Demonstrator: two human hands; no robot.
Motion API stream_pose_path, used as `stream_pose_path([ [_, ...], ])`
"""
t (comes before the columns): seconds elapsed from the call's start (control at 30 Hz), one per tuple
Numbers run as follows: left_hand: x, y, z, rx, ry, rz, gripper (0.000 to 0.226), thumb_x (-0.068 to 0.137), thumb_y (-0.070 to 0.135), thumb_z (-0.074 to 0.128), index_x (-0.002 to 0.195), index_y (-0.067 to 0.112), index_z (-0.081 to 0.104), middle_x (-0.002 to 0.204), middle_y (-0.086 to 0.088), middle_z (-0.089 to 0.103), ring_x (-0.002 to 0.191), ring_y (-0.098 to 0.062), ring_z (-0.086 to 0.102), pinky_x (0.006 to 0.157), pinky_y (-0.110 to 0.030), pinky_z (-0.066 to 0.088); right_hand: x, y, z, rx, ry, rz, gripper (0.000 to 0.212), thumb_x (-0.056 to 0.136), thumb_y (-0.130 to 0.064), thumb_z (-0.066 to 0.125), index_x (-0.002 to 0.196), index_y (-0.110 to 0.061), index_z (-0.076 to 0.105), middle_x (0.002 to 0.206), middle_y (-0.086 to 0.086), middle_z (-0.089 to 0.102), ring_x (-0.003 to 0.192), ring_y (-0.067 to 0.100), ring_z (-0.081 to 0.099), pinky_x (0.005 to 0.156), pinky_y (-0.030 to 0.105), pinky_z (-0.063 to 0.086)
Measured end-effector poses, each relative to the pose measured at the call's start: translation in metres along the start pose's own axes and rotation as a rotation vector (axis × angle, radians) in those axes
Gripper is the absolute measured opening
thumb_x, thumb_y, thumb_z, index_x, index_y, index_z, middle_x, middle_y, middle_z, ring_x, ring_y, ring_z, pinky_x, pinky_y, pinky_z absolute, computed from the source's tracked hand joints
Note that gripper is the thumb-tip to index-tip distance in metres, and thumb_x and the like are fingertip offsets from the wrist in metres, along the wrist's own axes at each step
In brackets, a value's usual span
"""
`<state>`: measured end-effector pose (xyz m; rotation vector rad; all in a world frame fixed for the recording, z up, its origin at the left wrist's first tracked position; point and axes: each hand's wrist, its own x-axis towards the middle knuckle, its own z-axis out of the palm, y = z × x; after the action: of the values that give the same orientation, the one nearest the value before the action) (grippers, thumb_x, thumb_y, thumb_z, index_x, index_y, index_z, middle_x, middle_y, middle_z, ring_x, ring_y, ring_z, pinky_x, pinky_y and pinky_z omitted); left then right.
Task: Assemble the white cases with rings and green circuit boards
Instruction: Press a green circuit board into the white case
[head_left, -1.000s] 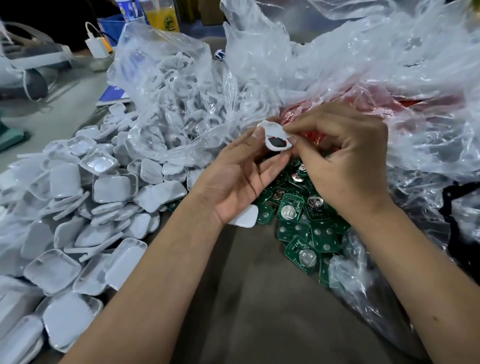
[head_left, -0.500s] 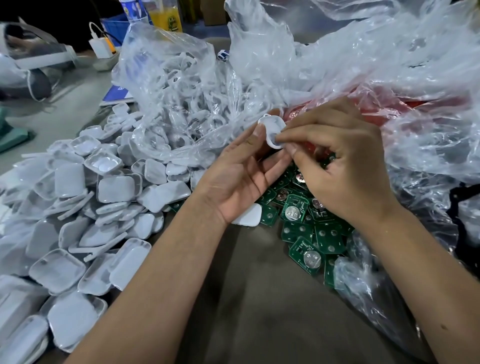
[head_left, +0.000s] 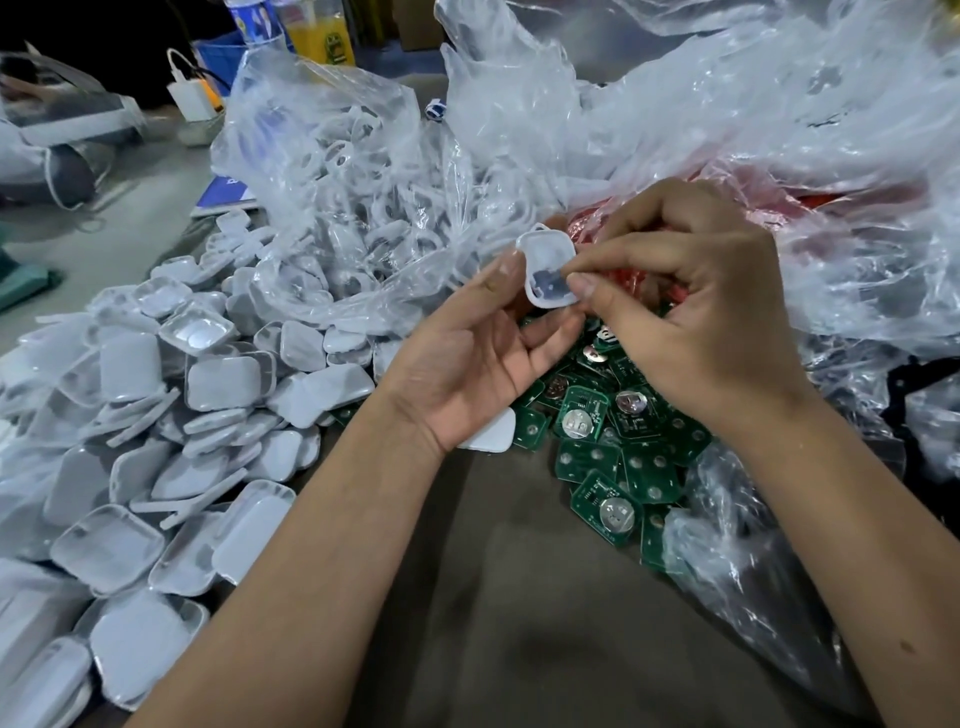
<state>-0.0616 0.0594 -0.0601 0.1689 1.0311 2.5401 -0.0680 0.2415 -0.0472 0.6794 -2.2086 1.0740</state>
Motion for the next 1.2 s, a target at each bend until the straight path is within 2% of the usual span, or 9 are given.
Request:
stream_pose_path([
  [0.07,0.0,-0.001,-0.001,0.009,-0.005,-0.007,0.039,0.096,0.022,0.056,0.134,0.012,0.056,0.114,-0.008,0.067,0.096,-0.023,0.065,0.088,-0.03,0.06,0.0,0.0,0.0,0.0,-0.02,-0.007,0.011,0.089,-0.02,0.082,0.097,-0.013,0.083,0.096,0.003,0.067,0.095,0.016,0.062,0.078,0.019,0.045],
  [0.17,0.0,-0.002,-0.002,0.016,-0.011,-0.03,0.034,0.095,0.022,0.059,0.127,0.01,0.059,0.11,-0.008,0.07,0.092,-0.024,0.069,0.084,-0.03,0.061,0.0,0.0,-0.003,0.041,-0.018,0.028,0.01,0.089,-0.019,0.082,0.097,-0.014,0.082,0.096,0.001,0.067,0.084,-0.008,0.054,0.071,0.006,0.038],
  [0.23,0.0,-0.002,-0.002,0.03,-0.008,-0.043,0.024,0.094,0.022,0.06,0.115,0.012,0.069,0.108,-0.009,0.071,0.091,-0.024,0.07,0.08,-0.03,0.061,0.001,0.0,-0.005,0.029,-0.027,0.032,0.011,0.088,-0.02,0.083,0.097,-0.013,0.082,0.096,0.001,0.068,0.08,-0.013,0.049,0.07,0.005,0.036],
  [0.3,0.0,-0.002,-0.003,0.057,0.004,-0.047,0.02,0.096,0.022,0.06,0.102,0.014,0.077,0.106,-0.009,0.072,0.092,-0.024,0.07,0.079,-0.029,0.061,0.003,0.0,-0.007,-0.007,-0.056,0.019,0.01,0.087,-0.02,0.084,0.095,-0.014,0.082,0.095,0.002,0.067,0.086,-0.005,0.055,0.072,0.013,0.042],
  [0.37,0.0,-0.002,-0.002,0.08,0.014,-0.052,0.021,0.099,0.021,0.058,0.103,0.013,0.077,0.108,-0.01,0.072,0.091,-0.024,0.071,0.08,-0.029,0.061,0.004,-0.001,-0.008,-0.056,-0.091,-0.002,0.011,0.085,-0.02,0.084,0.094,-0.014,0.082,0.095,0.003,0.066,0.095,0.015,0.061,0.079,0.028,0.05],
  [0.43,0.0,-0.003,-0.002,0.091,0.018,-0.056,0.021,0.1,0.019,0.057,0.108,0.011,0.075,0.109,-0.012,0.071,0.091,-0.024,0.071,0.079,-0.029,0.061,0.005,-0.002,-0.008,-0.097,-0.126,-0.014,0.011,0.086,-0.019,0.084,0.094,-0.013,0.081,0.095,0.002,0.064,0.099,0.023,0.059,0.083,0.035,0.05],
  [0.67,0.0,-0.003,0.0,0.097,0.033,-0.064,0.024,0.097,0.018,0.059,0.117,0.007,0.068,0.115,-0.015,0.067,0.094,-0.025,0.071,0.078,-0.03,0.061,0.006,-0.006,-0.004,-0.218,-0.189,-0.077,0.005,0.091,-0.009,0.074,0.093,-0.006,0.071,0.1,-0.004,0.05,0.101,0.017,0.046,0.087,0.008,0.03],
  [1.0,-0.001,-0.003,-0.003,0.041,-0.006,-0.077,0.02,0.1,0.018,0.055,0.109,0.009,0.071,0.112,-0.012,0.069,0.094,-0.024,0.07,0.083,-0.031,0.061,0.005,-0.013,-0.003,-0.257,-0.198,-0.073,0.005,0.095,-0.008,0.068,0.095,-0.006,0.063,0.105,-0.001,0.047,0.104,0.014,0.038,0.089,0.006,0.027],
  [1.2,0.001,-0.004,-0.003,0.06,-0.032,-0.07,0.022,0.101,0.02,0.055,0.103,0.012,0.076,0.116,-0.012,0.071,0.105,-0.024,0.068,0.09,-0.031,0.059,0.005,-0.014,-0.005,-0.294,-0.182,-0.085,0.008,0.093,-0.011,0.071,0.092,-0.006,0.065,0.104,-0.001,0.046,0.106,0.015,0.038,0.087,0.008,0.028],
])
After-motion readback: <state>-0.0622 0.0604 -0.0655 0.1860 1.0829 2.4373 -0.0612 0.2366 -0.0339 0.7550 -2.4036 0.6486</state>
